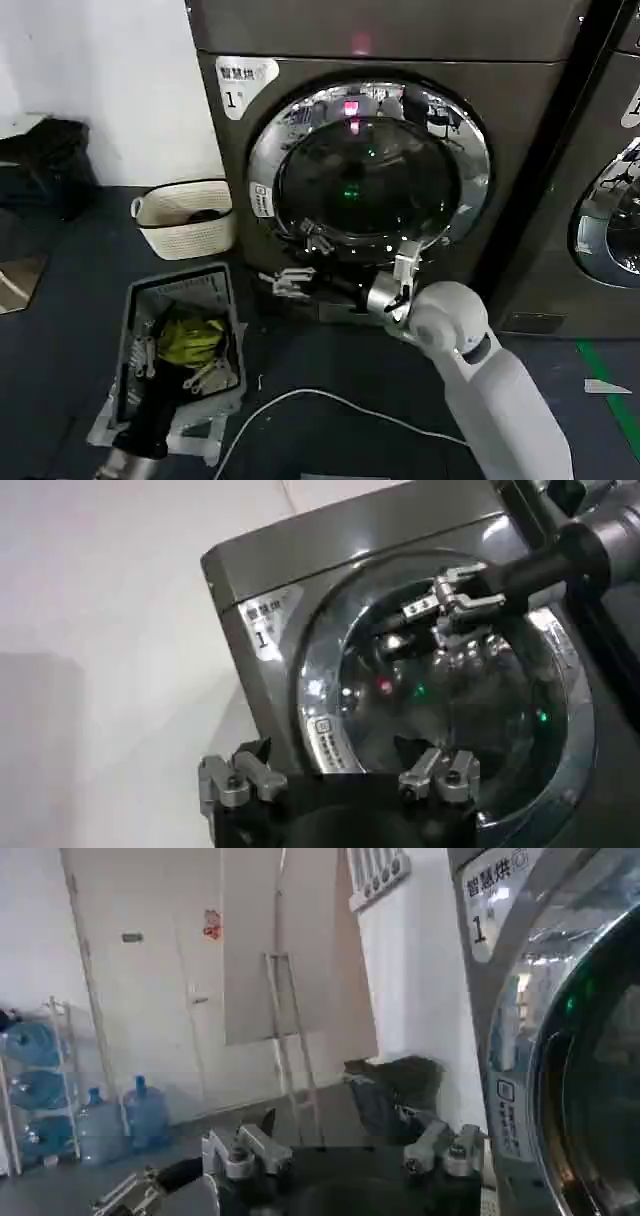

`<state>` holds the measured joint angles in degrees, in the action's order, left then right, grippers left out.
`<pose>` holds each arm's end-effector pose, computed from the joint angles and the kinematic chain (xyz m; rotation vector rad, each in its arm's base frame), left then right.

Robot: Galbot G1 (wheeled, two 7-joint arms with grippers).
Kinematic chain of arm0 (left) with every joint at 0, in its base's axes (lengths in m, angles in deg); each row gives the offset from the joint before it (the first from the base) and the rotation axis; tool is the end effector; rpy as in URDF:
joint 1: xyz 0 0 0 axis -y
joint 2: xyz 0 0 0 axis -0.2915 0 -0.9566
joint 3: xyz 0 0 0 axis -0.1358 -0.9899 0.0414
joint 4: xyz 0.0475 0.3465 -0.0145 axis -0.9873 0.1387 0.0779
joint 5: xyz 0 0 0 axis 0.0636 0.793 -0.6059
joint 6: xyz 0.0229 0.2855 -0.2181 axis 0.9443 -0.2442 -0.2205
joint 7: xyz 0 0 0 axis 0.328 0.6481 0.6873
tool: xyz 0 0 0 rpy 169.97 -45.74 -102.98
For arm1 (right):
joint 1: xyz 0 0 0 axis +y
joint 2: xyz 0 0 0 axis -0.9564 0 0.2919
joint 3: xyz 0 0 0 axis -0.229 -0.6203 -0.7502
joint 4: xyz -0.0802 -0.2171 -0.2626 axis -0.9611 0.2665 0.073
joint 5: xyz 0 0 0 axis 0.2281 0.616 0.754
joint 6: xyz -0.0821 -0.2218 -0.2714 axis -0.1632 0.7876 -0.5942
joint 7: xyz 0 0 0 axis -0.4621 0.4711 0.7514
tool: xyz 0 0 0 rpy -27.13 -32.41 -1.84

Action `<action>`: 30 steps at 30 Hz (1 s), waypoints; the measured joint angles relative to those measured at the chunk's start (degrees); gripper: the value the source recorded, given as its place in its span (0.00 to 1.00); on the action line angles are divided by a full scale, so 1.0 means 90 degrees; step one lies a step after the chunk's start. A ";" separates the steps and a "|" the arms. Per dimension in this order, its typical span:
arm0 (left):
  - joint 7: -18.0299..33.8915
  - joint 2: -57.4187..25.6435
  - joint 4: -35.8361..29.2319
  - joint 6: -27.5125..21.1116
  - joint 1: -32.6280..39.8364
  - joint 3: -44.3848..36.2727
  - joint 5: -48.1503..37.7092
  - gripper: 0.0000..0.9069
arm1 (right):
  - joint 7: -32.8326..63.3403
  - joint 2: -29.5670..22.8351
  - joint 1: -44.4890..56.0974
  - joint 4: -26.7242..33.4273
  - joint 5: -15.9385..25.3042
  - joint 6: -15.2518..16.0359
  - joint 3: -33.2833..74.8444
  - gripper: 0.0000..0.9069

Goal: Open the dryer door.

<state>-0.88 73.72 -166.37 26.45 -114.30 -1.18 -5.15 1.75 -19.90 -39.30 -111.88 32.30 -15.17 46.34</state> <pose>0.1310 0.0676 -0.2529 0.2201 2.7629 0.5082 0.3754 0.0599 -0.1113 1.6967 -2.6149 -0.1970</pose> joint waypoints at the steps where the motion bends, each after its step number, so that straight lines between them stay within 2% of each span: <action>1: 0.0004 0.0000 0.0000 -0.0004 0.0005 0.0000 -0.0005 1.00 | -0.0006 0.0001 0.0015 0.0014 0.0073 -0.0001 0.0020 1.00; 3: 0.0065 -0.0001 0.0001 -0.0028 0.0046 -0.0005 -0.0077 1.00 | -0.0007 0.0023 0.0053 0.0048 0.0152 -0.0032 0.0067 1.00; 8: 0.0214 -0.0069 -0.0059 -0.0142 0.0088 -0.0094 -0.0375 1.00 | -0.0020 0.0158 0.0145 0.0164 0.0457 -0.0386 0.0190 1.00; 17: 0.0226 -0.0097 -0.0033 0.0078 0.0136 -0.0144 -0.0517 1.00 | 0.0047 0.0421 0.0325 0.0393 0.0908 -0.0973 0.0401 1.00; 22: 0.0200 -0.0096 -0.0001 0.0164 0.0114 -0.0152 -0.0450 1.00 | 0.0115 0.0470 0.0273 0.0621 0.1110 -0.1187 0.0436 1.00; 30: 0.0198 -0.0057 0.0008 0.0279 0.0043 -0.0160 -0.0382 1.00 | 0.0443 0.0385 0.0053 0.1234 0.1342 -0.1781 0.0355 1.00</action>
<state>0.90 73.20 -166.30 28.96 -113.91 -2.62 -8.58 5.74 -16.43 -38.82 -100.77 44.38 -31.20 49.53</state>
